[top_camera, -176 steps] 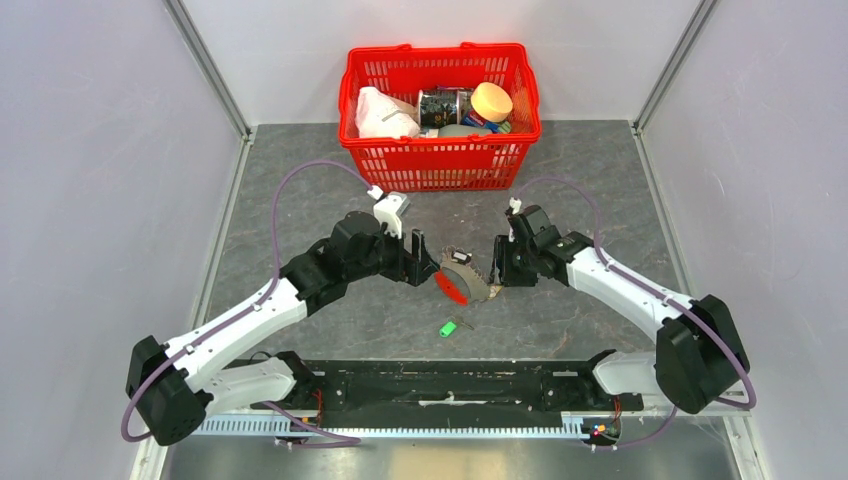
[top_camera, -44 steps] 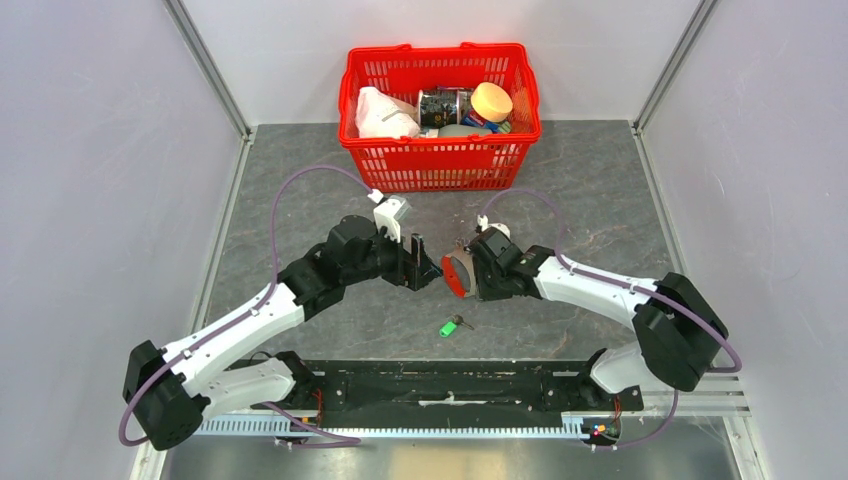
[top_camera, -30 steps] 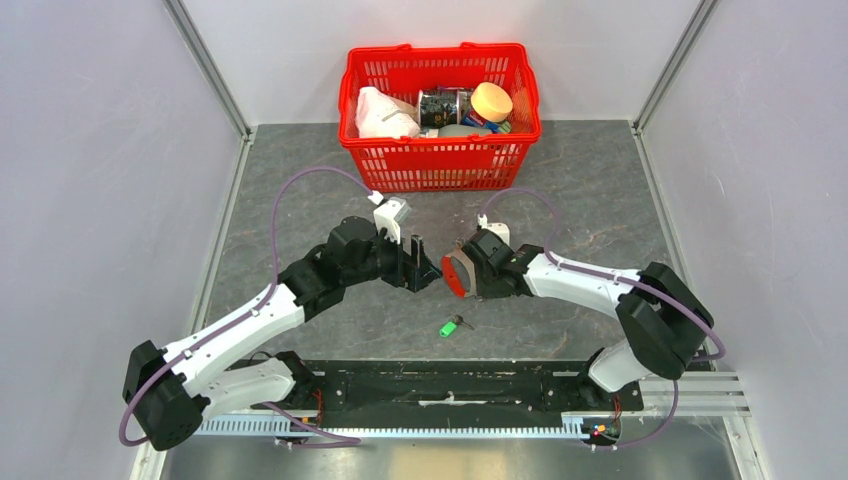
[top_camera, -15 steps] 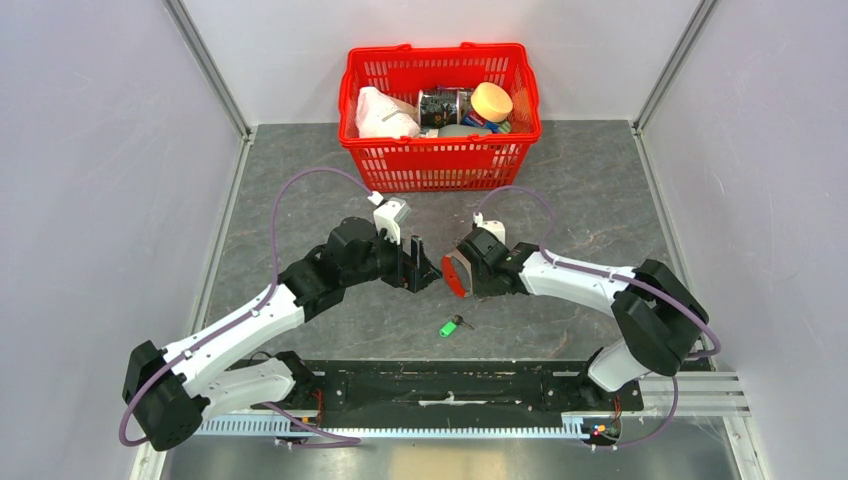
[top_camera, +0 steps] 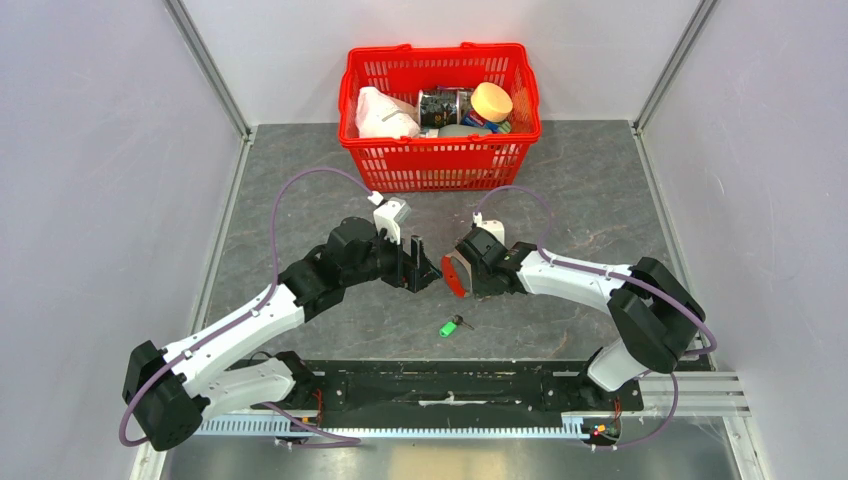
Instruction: Put the keys on the keyring
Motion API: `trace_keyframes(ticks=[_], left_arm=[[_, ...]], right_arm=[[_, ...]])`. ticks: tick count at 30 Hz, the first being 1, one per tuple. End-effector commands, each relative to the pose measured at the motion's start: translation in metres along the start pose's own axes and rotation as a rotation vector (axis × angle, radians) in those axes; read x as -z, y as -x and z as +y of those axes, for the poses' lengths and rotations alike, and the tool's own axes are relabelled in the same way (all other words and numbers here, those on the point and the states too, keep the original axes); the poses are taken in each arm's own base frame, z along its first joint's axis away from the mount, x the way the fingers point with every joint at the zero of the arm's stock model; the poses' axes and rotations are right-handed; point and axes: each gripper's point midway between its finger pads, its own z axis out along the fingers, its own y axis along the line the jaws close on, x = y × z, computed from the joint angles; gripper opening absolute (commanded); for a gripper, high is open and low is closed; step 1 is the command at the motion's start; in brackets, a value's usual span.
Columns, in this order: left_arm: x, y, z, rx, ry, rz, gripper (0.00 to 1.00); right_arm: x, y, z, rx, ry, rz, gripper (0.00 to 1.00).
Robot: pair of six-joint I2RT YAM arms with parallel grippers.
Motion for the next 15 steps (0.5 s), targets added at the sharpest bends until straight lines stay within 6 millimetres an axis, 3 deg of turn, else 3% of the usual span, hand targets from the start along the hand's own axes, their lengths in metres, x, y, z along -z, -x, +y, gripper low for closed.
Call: trace_keyframes(ticks=[1,15], left_arm=[[-0.0003,0.0084,-0.0083,0.013,-0.029,-0.031,0.84],[-0.0018,0.0074,-0.0084,0.015,-0.031,-0.024,0.84]], right_arm=[[0.002,0.0124,0.0021,-0.024,-0.012,-0.046,0.23],[-0.0024,0.0045,0.0009,-0.029,-0.014,-0.023,0.2]])
